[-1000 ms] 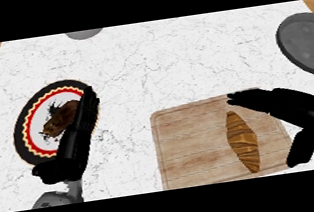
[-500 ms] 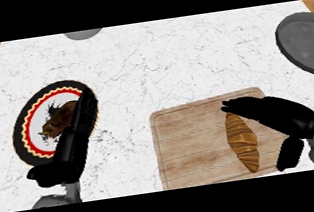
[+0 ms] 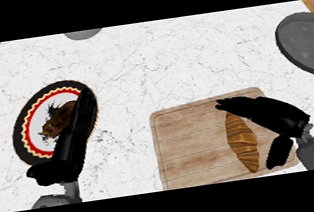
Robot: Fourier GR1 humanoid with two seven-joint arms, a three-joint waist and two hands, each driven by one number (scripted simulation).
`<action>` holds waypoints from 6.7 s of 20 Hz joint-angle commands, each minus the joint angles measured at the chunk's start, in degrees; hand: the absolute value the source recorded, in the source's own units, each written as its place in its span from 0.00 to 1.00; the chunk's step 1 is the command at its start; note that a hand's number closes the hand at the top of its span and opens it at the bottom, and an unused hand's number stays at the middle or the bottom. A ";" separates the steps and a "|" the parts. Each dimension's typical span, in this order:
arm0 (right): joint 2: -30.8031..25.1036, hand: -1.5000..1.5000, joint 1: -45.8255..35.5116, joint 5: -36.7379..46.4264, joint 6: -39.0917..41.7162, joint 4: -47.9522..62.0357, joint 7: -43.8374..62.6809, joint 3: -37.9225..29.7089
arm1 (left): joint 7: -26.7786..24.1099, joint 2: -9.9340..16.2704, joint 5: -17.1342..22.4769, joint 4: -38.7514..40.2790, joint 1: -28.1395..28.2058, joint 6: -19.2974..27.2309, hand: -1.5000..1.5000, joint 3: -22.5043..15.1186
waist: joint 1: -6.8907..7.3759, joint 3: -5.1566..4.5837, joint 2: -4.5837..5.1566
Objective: Pick the croissant from the cutting board and place it in the pan
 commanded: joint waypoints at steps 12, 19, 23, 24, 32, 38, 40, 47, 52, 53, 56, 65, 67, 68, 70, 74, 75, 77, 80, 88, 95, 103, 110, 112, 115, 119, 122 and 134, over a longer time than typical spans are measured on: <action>4.48 1.00 -5.91 13.92 -5.18 15.94 -7.76 5.02 | 3.44 -1.78 -2.47 -3.20 -0.19 -1.21 0.50 0.29 | 0.48 0.04 0.07; 6.31 1.00 -4.66 18.40 -14.04 20.84 -11.99 4.44 | 3.52 -3.84 -4.26 -1.91 -1.26 0.20 0.50 0.15 | 0.17 0.03 0.08; 5.13 1.00 -3.85 17.79 -14.98 16.19 -13.26 0.72 | 1.48 -2.33 -3.18 -1.59 0.29 -1.97 0.50 2.36 | -0.02 0.01 0.01; 4.57 1.00 -4.07 17.77 -16.42 16.64 -14.71 -0.35 | 3.74 -3.34 -3.17 -5.14 1.76 -1.41 0.50 0.79 | 0.06 0.02 -0.01; 12.83 1.00 -11.90 15.72 -22.31 17.16 14.69 -17.60 | 2.62 -3.91 -3.74 -2.29 0.39 -1.44 0.50 0.31 | 0.68 -0.03 0.14; 16.24 1.00 -21.76 24.93 -34.02 16.99 41.26 -24.42 | 2.13 -3.54 -3.81 -1.59 -0.28 -2.00 0.50 0.42 | 1.69 -0.15 0.20; 17.29 1.00 -26.17 28.24 -37.34 15.94 46.39 -24.33 | 0.21 -2.84 -3.55 -0.55 1.66 -3.05 0.50 0.56 | 1.85 -0.14 0.15; 17.66 1.00 -33.60 29.92 -50.98 25.20 51.43 -30.21 | 0.26 -3.70 -4.69 -0.92 0.99 -1.80 0.50 0.44 | 1.16 0.04 0.38; 16.80 1.00 -33.18 27.64 -58.85 30.37 50.66 -33.39 | 1.16 -5.40 -3.58 0.68 -1.10 -1.18 0.50 1.61 | 0.56 0.03 0.29; 14.07 1.00 -34.20 24.99 -60.98 32.24 48.08 -36.47 | 3.48 -1.87 -2.67 -5.71 2.44 -3.86 0.50 1.40 | 1.33 0.08 0.33; 10.41 1.00 -35.68 22.34 -62.29 35.30 45.77 -38.78 | 0.85 -3.54 -3.31 1.88 -3.29 -2.53 0.50 3.55 | 0.56 0.04 0.40; -2.06 1.00 -34.33 26.57 -75.87 51.48 37.34 -41.51 | 3.47 -3.85 -5.04 -3.67 -0.49 -1.94 0.50 0.90 | 1.77 0.11 0.70; -3.25 1.00 -33.85 23.76 -81.35 55.95 33.18 -44.00 | 1.81 -2.49 -2.96 -1.19 -1.83 -4.59 0.50 2.78 | 2.09 0.16 1.05; -4.98 1.00 -33.72 19.62 -82.29 55.33 29.64 -46.45 | 2.66 -5.04 -4.68 -2.47 -0.78 -1.89 0.50 0.59 | 2.22 0.25 1.10; -4.49 1.00 -33.18 16.35 -85.83 57.73 26.22 -48.33 | 1.67 -4.21 -4.98 -2.18 -0.02 -2.50 0.50 0.77 | 2.14 0.24 0.98; -9.31 1.00 -33.50 11.90 -84.89 61.41 18.82 -51.38 | 2.59 -5.53 -4.67 -0.33 -3.43 -2.00 0.50 1.12 | 2.57 0.40 1.58; -9.90 1.00 -35.32 11.50 -84.53 62.93 18.32 -51.71 | 3.34 -4.52 -3.85 -0.48 -3.65 -3.25 0.50 1.67 | 2.88 0.36 1.52; -10.96 1.00 -34.25 9.80 -85.03 63.85 15.18 -53.02 | 0.55 -3.64 -4.37 -1.69 -0.14 -4.26 0.50 0.72 | 3.27 0.40 1.52; -12.16 1.00 -35.46 8.87 -76.02 69.54 19.17 -54.16 | 0.41 -5.42 -4.03 -0.31 -1.50 -3.61 0.50 0.43 | 3.78 0.40 1.96; -14.76 0.00 -37.53 5.10 -56.06 75.55 15.59 -56.57 | 1.17 -5.16 -4.28 -0.41 -2.68 -3.77 0.50 0.47 | 4.68 0.66 2.34; -13.22 0.00 -36.30 -2.17 -62.69 70.62 3.85 -63.39 | 0.62 -4.63 -4.30 -0.32 -1.35 -4.45 0.50 0.26 | 4.22 0.70 2.14; -15.32 0.00 -35.30 -12.81 -56.65 70.02 -5.49 -72.35 | 0.88 -6.07 -6.17 -1.50 1.19 -2.23 0.50 -1.29 | 2.89 0.47 1.33; -15.97 0.00 -28.26 -20.31 -37.95 71.62 -14.48 -75.84 | 1.11 -4.79 -5.20 0.88 -1.52 -2.73 0.50 1.88 | 0.59 0.19 0.48; -14.99 0.00 -26.72 -20.81 -35.97 70.69 -17.36 -74.68 | 2.06 -3.77 -3.87 1.32 -2.65 -3.38 0.50 4.04 | 0.48 0.13 0.35; -15.61 0.00 -24.23 -21.68 -33.10 71.17 -19.96 -73.60 | 1.69 -5.14 -4.38 -1.00 -0.89 -3.07 0.50 2.15 | 0.95 0.17 0.45; -12.60 0.00 -20.78 -23.53 -33.06 68.29 -22.87 -71.35 | 0.46 -3.06 -4.84 -4.84 4.71 -4.19 0.50 2.30 | 0.42 0.04 0.02; -11.01 0.00 -19.98 -24.98 -34.89 67.86 -23.53 -69.26 | 1.08 -4.44 -3.82 0.64 -1.65 -4.40 0.50 4.06 | 0.32 0.06 0.17; -8.16 0.00 -11.66 -31.58 -33.48 53.47 -15.84 -60.74 | 0.03 -5.88 -7.07 -2.53 3.87 -2.98 0.50 1.53 | -0.31 -0.05 -0.17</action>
